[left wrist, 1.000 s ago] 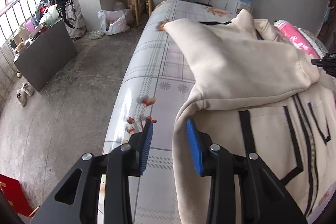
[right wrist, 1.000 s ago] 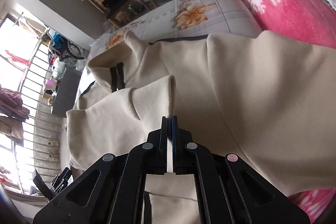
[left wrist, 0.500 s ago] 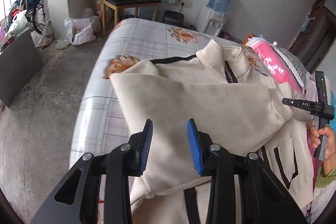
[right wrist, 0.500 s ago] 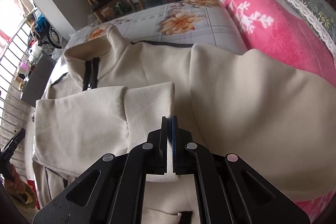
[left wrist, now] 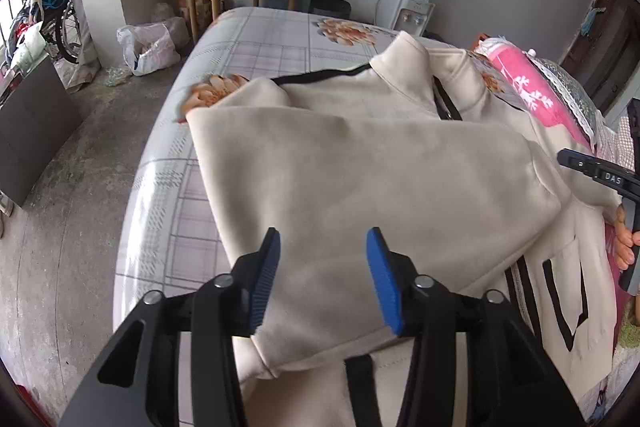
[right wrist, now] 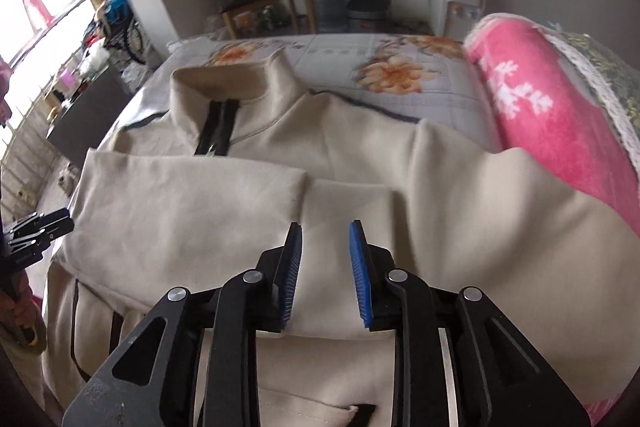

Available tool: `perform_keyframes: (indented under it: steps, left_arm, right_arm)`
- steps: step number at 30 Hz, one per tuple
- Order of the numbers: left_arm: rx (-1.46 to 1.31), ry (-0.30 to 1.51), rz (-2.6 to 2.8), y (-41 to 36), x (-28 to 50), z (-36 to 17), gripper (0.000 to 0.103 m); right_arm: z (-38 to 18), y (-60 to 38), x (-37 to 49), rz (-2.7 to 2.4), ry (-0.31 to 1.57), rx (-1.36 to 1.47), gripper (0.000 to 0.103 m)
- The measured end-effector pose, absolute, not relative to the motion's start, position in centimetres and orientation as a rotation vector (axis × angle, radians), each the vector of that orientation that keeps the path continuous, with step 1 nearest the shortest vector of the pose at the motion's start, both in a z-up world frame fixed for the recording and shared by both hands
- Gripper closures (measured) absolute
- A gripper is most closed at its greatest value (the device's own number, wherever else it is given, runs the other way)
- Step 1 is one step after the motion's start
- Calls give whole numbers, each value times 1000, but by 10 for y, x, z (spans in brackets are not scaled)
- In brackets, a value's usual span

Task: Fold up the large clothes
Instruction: 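Reach the right tool to the other sleeve and grasp its cuff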

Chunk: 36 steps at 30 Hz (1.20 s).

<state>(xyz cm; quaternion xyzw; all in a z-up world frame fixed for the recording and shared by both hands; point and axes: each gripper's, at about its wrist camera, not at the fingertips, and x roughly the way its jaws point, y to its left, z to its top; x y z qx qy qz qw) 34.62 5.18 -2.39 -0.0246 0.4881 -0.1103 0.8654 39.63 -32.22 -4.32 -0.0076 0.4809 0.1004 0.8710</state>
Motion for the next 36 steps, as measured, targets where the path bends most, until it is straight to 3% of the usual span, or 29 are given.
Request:
perform_keyframes:
  steps: [3,8,12,14,16,25,36]
  left_arm:
    - [-11,1075,-207,41,344,-43,47]
    - [32,1007,-199,29,330,-39,46]
    - [53,986,-217,17,324,-35,31]
    - [79,1029,-208,8,327,-46,28]
    - [113,1046,-186,1,330,-57,25]
    - [117,1007,-124,1,329,-63,9]
    - [104,1025,-123,2,331,-63,6]
  right_arm:
    - [-76,-304,402,201,1093,-121,73]
    - [-63,-301,380,174,1061,-121,69]
    - [-43,-312,347,179,1040,-92,58]
    - [-36,-323,330,165,1034,-60,49]
    - [-32,-343,313,132,1032,-15,47]
    - [-7,-507,229,-200,958,268,43]
    - [-27,-703,158,-548,852,749,43]
